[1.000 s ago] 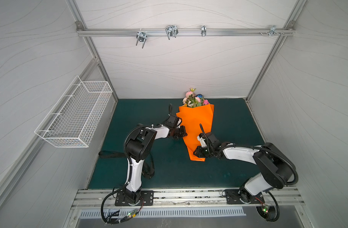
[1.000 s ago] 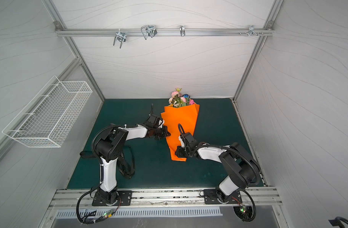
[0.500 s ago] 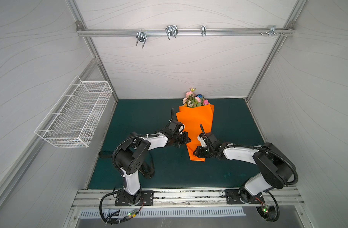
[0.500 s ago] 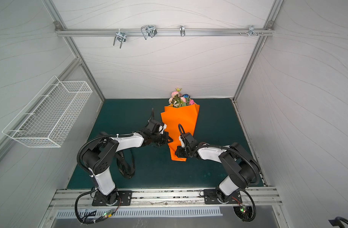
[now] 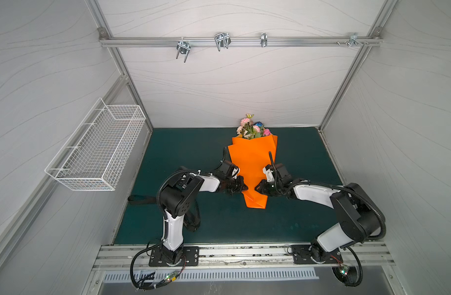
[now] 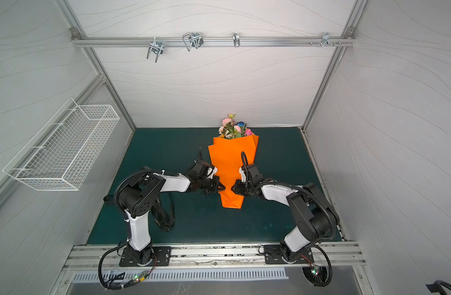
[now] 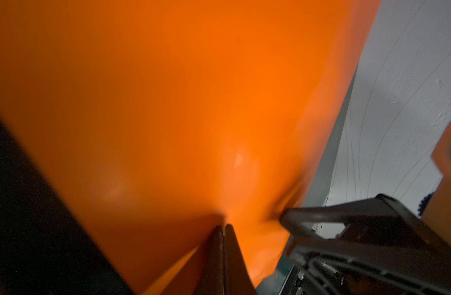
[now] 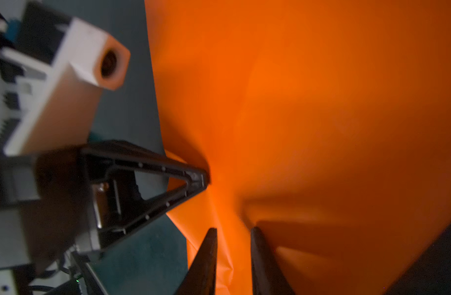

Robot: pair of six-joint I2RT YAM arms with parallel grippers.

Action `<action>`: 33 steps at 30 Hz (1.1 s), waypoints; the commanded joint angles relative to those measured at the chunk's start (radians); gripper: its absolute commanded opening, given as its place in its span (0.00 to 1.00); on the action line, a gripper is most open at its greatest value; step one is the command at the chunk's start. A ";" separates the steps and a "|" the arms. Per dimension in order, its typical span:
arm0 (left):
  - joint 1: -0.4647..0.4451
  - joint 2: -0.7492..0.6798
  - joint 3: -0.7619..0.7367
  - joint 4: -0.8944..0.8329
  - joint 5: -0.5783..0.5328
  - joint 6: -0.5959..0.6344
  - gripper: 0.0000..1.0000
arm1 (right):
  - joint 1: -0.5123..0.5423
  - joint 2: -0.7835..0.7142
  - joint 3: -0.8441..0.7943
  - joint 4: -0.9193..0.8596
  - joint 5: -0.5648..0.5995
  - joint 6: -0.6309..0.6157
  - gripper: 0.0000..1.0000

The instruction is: Tie the bouquet of fake flowers

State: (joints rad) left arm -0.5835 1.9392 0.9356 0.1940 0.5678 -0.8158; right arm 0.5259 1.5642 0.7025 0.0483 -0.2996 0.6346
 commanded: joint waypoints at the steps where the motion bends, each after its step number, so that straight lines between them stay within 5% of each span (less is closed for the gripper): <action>1: 0.000 0.037 0.019 -0.048 -0.036 0.027 0.01 | -0.096 0.063 0.027 0.070 -0.080 -0.006 0.27; 13: 0.007 0.039 0.020 -0.071 -0.041 0.034 0.00 | -0.378 0.487 0.372 0.182 -0.285 0.040 0.26; 22: 0.008 0.030 0.023 -0.089 -0.038 0.035 0.00 | -0.502 0.701 0.720 0.091 -0.286 0.083 0.27; 27: 0.007 0.029 0.025 -0.088 -0.035 0.033 0.00 | -0.524 0.664 0.777 0.032 -0.273 0.072 0.36; 33: 0.007 0.039 0.038 -0.078 -0.032 0.029 0.00 | -0.518 0.433 0.584 -0.044 -0.208 -0.014 0.57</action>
State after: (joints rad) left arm -0.5804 1.9396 0.9520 0.1608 0.5644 -0.7895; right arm -0.0013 2.1147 1.3491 0.0742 -0.5339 0.6643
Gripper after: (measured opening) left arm 0.051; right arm 0.563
